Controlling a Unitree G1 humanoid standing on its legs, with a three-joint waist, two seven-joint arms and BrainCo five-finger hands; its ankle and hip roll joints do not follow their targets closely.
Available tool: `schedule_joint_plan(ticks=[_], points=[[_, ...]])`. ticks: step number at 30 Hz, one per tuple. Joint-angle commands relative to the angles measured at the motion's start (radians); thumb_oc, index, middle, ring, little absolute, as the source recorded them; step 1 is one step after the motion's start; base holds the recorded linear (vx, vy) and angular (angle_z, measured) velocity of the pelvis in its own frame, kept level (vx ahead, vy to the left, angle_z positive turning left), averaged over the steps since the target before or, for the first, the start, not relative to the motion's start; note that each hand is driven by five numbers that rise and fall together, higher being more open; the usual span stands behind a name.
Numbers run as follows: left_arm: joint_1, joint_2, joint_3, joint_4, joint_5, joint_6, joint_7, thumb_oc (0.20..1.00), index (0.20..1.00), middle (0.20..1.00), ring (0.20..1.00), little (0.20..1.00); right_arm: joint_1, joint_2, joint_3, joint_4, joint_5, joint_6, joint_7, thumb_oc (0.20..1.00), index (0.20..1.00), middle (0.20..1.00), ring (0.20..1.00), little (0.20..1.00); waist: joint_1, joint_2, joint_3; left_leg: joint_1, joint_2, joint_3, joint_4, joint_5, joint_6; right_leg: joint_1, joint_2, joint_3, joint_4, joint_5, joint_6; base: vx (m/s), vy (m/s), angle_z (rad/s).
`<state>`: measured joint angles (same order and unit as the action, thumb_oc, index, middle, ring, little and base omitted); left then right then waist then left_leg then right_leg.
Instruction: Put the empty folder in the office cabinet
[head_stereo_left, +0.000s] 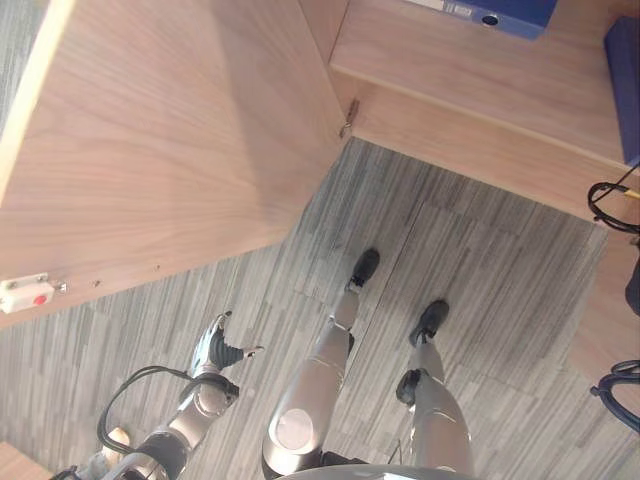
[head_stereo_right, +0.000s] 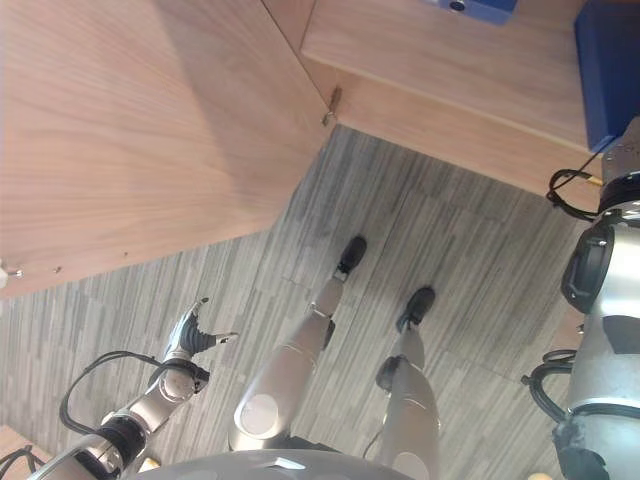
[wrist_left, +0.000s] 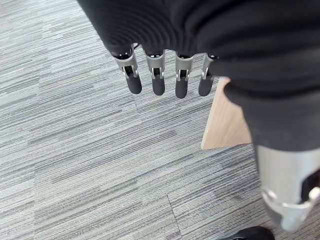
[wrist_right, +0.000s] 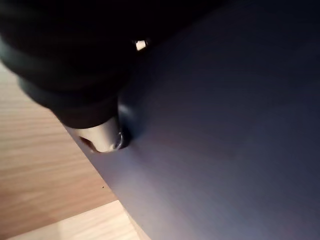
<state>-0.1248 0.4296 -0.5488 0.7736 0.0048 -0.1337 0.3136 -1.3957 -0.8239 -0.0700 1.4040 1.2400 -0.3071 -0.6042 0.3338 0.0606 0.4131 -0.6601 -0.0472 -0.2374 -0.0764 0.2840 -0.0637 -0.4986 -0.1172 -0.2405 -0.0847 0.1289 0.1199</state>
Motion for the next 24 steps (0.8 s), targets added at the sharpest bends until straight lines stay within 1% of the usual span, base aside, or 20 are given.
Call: schedule_joint_plan(ticks=[1,7,9,10,11,12,13,14,15,16,17,18,19,20,21,22,23,24], points=[[0.006,0.059,0.019,0.004,-0.023,-0.016,0.023,1.0,1.0,1.0,1.0,1.0,-0.006,-0.096,0.13,-0.08,-0.065,-0.018,-0.003,0.2,0.2,0.2,0.2,0.2,-0.01,-0.062,-0.007,-0.026,-0.035,0.006,-0.011,-0.128,-0.056,0.097,-0.053,0.023,-0.003,-0.126,0.068,0.0,0.0,0.0],[0.001,0.063,0.03,-0.021,-0.042,-0.023,0.037,1.0,1.0,1.0,1.0,1.0,-0.067,-0.109,0.191,-0.055,-0.05,0.002,0.035,0.2,0.2,0.2,0.2,0.2,-0.006,-0.1,0.002,-0.055,-0.036,0.002,-0.011,-0.132,-0.052,0.076,-0.053,0.033,-0.003,-0.133,0.083,0.03,0.028,-0.01],[0.005,0.068,0.036,-0.03,-0.055,-0.023,0.039,1.0,1.0,1.0,1.0,1.0,-0.09,-0.1,0.21,-0.048,-0.044,-0.001,0.039,0.2,0.2,0.2,0.2,0.2,0.005,-0.122,0.008,-0.049,-0.032,-0.002,-0.011,-0.139,-0.04,0.083,-0.059,0.046,-0.003,-0.14,0.09,0.05,0.046,-0.03],[0.008,0.07,0.04,-0.031,-0.058,-0.022,0.041,1.0,1.0,1.0,1.0,1.0,-0.092,-0.1,0.21,-0.048,-0.043,-0.002,0.039,0.2,0.2,0.2,0.2,0.2,0.011,-0.129,0.01,-0.047,-0.032,-0.003,-0.008,-0.142,-0.034,0.089,-0.063,0.044,-0.003,-0.141,0.093,0.05,0.037,-0.06],[0.012,0.079,0.045,-0.032,-0.064,-0.017,0.039,1.0,1.0,1.0,1.0,1.0,-0.101,-0.097,0.214,-0.048,-0.043,-0.004,0.04,0.2,0.2,0.2,0.2,0.2,0.021,-0.139,0.018,-0.044,-0.034,0.005,0.002,-0.146,-0.025,0.101,-0.078,0.041,-0.003,-0.136,0.103,0.03,0.024,-0.12],[0.012,0.088,0.051,-0.033,-0.069,-0.014,0.037,1.0,1.0,1.0,1.0,1.0,-0.109,-0.096,0.216,-0.049,-0.038,-0.007,0.04,0.2,0.2,0.2,0.2,0.2,0.029,-0.144,0.023,-0.046,-0.031,0.008,0.01,-0.153,-0.016,0.115,-0.098,0.026,-0.003,-0.115,0.11,0.01,0.005,-0.1],[0.012,0.088,0.051,-0.033,-0.069,-0.014,0.037,1.0,1.0,1.0,1.0,1.0,-0.109,-0.096,0.216,-0.049,-0.038,-0.007,0.04,0.2,0.2,0.2,0.2,0.2,0.029,-0.144,0.023,-0.046,-0.031,0.008,0.01,-0.153,-0.016,0.115,-0.098,0.026,-0.003,-0.115,0.11,0.01,-0.035,-0.07],[0.007,0.097,0.052,-0.033,-0.069,-0.011,0.036,1.0,1.0,1.0,1.0,1.0,-0.123,-0.098,0.22,-0.047,-0.036,-0.009,0.039,0.2,0.2,0.2,0.2,0.2,0.039,-0.15,0.026,-0.054,-0.034,0.009,0.034,-0.172,-0.009,0.127,-0.115,0.014,-0.002,-0.104,0.108,0.01,-0.027,-0.04],[-0.004,0.109,0.058,-0.022,-0.075,-0.009,0.04,1.0,1.0,1.0,1.0,1.0,-0.138,-0.095,0.22,-0.046,-0.035,-0.01,0.038,0.2,0.2,0.2,0.2,0.2,0.049,-0.157,0.033,-0.062,-0.035,0.016,0.057,-0.187,-0.01,0.129,-0.133,-0.013,0.005,-0.086,0.107,0.01,-0.027,-0.04],[-0.004,0.109,0.058,-0.022,-0.075,-0.009,0.04,1.0,1.0,1.0,1.0,1.0,-0.138,-0.095,0.22,-0.046,-0.035,-0.01,0.038,0.2,0.2,0.2,0.2,0.2,0.049,-0.157,0.033,-0.062,-0.035,0.016,0.057,-0.187,-0.01,0.129,-0.133,-0.013,0.005,-0.086,0.107,0.0,-0.012,-0.06],[-0.01,0.115,0.065,-0.017,-0.085,-0.007,0.047,1.0,1.0,1.0,1.0,1.0,-0.148,-0.089,0.224,-0.046,-0.033,-0.015,0.036,0.2,0.2,0.2,0.2,0.2,0.059,-0.163,0.046,-0.065,-0.033,0.022,0.07,-0.193,-0.014,0.118,-0.141,-0.043,0.014,-0.072,0.106,0.0,0.0,0.0],[-0.01,0.115,0.065,-0.017,-0.085,-0.007,0.047,1.0,1.0,1.0,1.0,1.0,-0.148,-0.089,0.224,-0.046,-0.033,-0.015,0.036,0.2,0.2,0.2,0.2,0.2,0.059,-0.163,0.046,-0.065,-0.033,0.022,0.07,-0.193,-0.014,0.118,-0.141,-0.043,0.014,-0.072,0.106,0.02,-0.054,0.0],[-0.008,0.12,0.074,-0.012,-0.109,-0.008,0.046,1.0,1.0,1.0,1.0,1.0,-0.162,-0.085,0.239,-0.035,-0.029,-0.017,0.035,0.2,0.2,0.2,0.2,0.2,0.064,-0.172,0.062,-0.051,-0.027,0.025,0.066,-0.198,-0.02,0.079,-0.124,-0.078,0.004,-0.043,0.094,0.34,-0.069,0.02],[0.008,0.103,0.065,-0.014,-0.124,-0.008,0.034,1.0,1.0,1.0,1.0,1.0,-0.159,-0.102,0.253,-0.03,-0.021,-0.015,0.043,0.2,0.2,0.2,0.2,0.2,0.034,-0.134,0.07,0.025,-0.01,-0.002,0.071,-0.241,-0.009,-0.065,-0.083,-0.047,0.014,-0.008,0.099,0.46,-0.089,-0.15],[0.01,0.085,0.064,-0.011,-0.127,-0.004,0.03,1.0,1.0,1.0,1.0,1.0,-0.144,-0.128,0.243,-0.027,-0.008,-0.018,0.043,0.2,0.2,0.2,0.2,0.2,0.013,-0.107,0.08,0.077,-0.016,-0.015,0.108,-0.269,-0.005,-0.138,-0.076,-0.041,0.004,0.022,0.105,0.44,-0.046,-0.16],[0.01,0.085,0.064,-0.011,-0.127,-0.004,0.03,1.0,1.0,1.0,1.0,1.0,-0.144,-0.128,0.243,-0.027,-0.008,-0.018,0.043,0.2,0.2,0.2,0.2,0.2,0.013,-0.107,0.08,0.077,-0.016,-0.015,0.108,-0.269,-0.005,-0.138,-0.076,-0.041,0.004,0.022,0.105,0.05,0.006,-0.29],[0.009,0.083,0.059,-0.01,-0.126,-0.004,0.03,1.0,1.0,1.0,1.0,1.0,-0.14,-0.133,0.243,-0.027,-0.006,-0.018,0.046,0.2,0.2,0.2,0.2,0.2,0.014,-0.098,0.091,0.07,-0.023,-0.018,0.121,-0.26,-0.006,-0.141,-0.082,-0.058,0.009,0.041,0.099,0.03,-0.021,0.45],[0.007,0.065,0.058,-0.001,-0.138,-0.006,0.028,1.0,1.0,1.0,1.0,1.0,-0.121,-0.17,0.224,-0.019,0.009,-0.016,0.043,0.2,0.2,0.2,0.2,0.2,0.009,-0.072,0.101,0.103,-0.026,-0.04,0.144,-0.278,-0.006,-0.172,-0.086,-0.07,0.007,0.05,0.102,0.09,-0.106,0.69]])
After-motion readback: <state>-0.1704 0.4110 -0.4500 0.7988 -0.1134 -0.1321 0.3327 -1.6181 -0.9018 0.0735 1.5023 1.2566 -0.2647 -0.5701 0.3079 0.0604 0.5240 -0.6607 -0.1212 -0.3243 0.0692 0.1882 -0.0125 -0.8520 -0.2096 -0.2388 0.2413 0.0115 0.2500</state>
